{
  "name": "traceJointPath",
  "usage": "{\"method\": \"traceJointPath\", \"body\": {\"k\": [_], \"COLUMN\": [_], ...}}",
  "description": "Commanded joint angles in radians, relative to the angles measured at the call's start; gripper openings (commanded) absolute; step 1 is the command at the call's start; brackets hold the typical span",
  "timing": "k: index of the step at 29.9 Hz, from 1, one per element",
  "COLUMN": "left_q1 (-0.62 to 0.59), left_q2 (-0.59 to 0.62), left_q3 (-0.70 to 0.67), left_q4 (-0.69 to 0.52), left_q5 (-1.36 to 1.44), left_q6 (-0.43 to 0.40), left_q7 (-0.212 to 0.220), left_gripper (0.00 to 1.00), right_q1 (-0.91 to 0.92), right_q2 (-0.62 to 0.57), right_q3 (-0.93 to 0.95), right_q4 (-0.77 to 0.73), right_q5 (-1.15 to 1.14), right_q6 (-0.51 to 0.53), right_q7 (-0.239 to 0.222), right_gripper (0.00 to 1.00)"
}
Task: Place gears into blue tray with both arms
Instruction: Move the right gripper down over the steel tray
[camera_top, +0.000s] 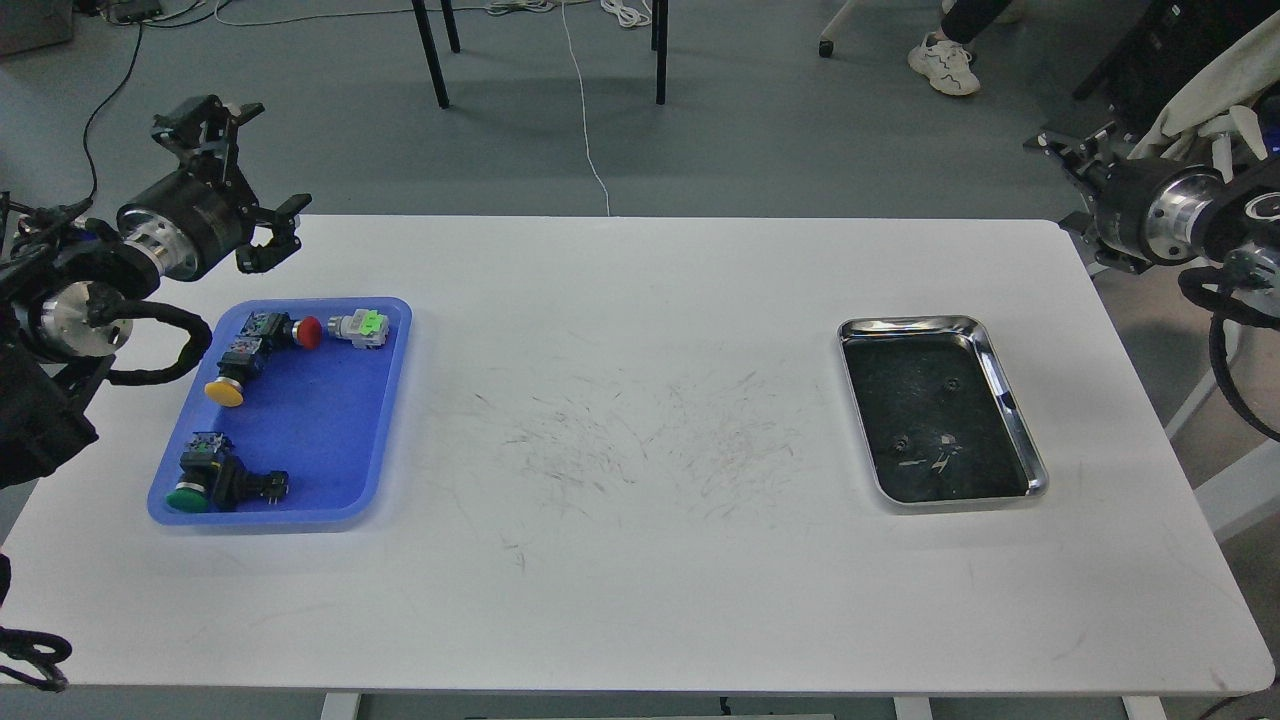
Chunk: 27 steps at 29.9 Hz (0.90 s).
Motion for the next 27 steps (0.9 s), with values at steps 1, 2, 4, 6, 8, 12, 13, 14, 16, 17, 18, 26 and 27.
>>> {"method": "traceJointPath", "body": {"k": [1, 2, 4, 6, 8, 12, 13, 14, 16, 17, 18, 26, 27], "left_q1": [0.004, 0.006, 0.006, 0.006, 0.006, 0.007, 0.009, 0.01, 0.01, 0.01, 0.009, 0.009, 0.009], "left_q2": [-0.015, -0.013, -0.012, -0.01, -0.01, -0.012, -0.013, -0.015, -0.015, -0.013, -0.013, -0.01, -0.008], "left_q3": [0.005, 0.005, 0.003, 0.005, 0.005, 0.005, 0.005, 0.005, 0.003, 0.003, 0.003, 0.003, 0.003], "left_q4": [0.003, 0.005, 0.005, 0.005, 0.006, 0.006, 0.006, 0.008, 0.008, 0.008, 0.008, 0.008, 0.008], "left_q5": [0.0, 0.0, 0.0, 0.0, 0.0, 0.0, 0.0, 0.0, 0.0, 0.0, 0.0, -0.001, -0.001], "left_q6": [0.018, 0.025, 0.032, 0.032, 0.033, 0.036, 0.038, 0.042, 0.053, 0.056, 0.056, 0.081, 0.082], "left_q7": [-0.001, -0.001, -0.001, -0.002, -0.002, -0.002, -0.002, -0.002, -0.002, -0.002, -0.002, -0.002, -0.002], "left_gripper": [0.99, 0.99, 0.99, 0.99, 0.99, 0.99, 0.99, 0.99, 0.99, 0.99, 0.99, 0.99, 0.99], "right_q1": [0.031, 0.037, 0.045, 0.057, 0.059, 0.059, 0.049, 0.046, 0.04, 0.039, 0.039, 0.016, 0.01], "right_q2": [-0.008, -0.011, -0.01, -0.01, -0.01, -0.01, -0.007, -0.005, -0.001, 0.004, 0.007, 0.099, 0.111], "right_q3": [-0.049, -0.062, -0.105, -0.138, -0.168, -0.208, -0.221, -0.233, -0.266, -0.279, -0.287, -0.369, -0.375], "right_q4": [0.046, 0.054, 0.067, 0.072, 0.075, 0.074, 0.074, 0.074, 0.069, 0.068, 0.069, 0.026, 0.011], "right_q5": [-0.095, -0.121, -0.196, -0.255, -0.302, -0.404, -0.427, -0.447, -0.491, -0.505, -0.517, -0.62, -0.623], "right_q6": [0.011, 0.018, 0.031, 0.044, 0.046, 0.052, 0.054, 0.055, 0.055, 0.055, 0.055, 0.054, 0.052], "right_q7": [-0.011, -0.011, -0.006, 0.005, 0.006, 0.034, 0.044, 0.051, 0.064, 0.068, 0.068, 0.086, 0.086], "right_gripper": [0.97, 0.97, 0.97, 0.97, 0.97, 0.97, 0.97, 0.97, 0.97, 0.97, 0.97, 0.97, 0.97]}}
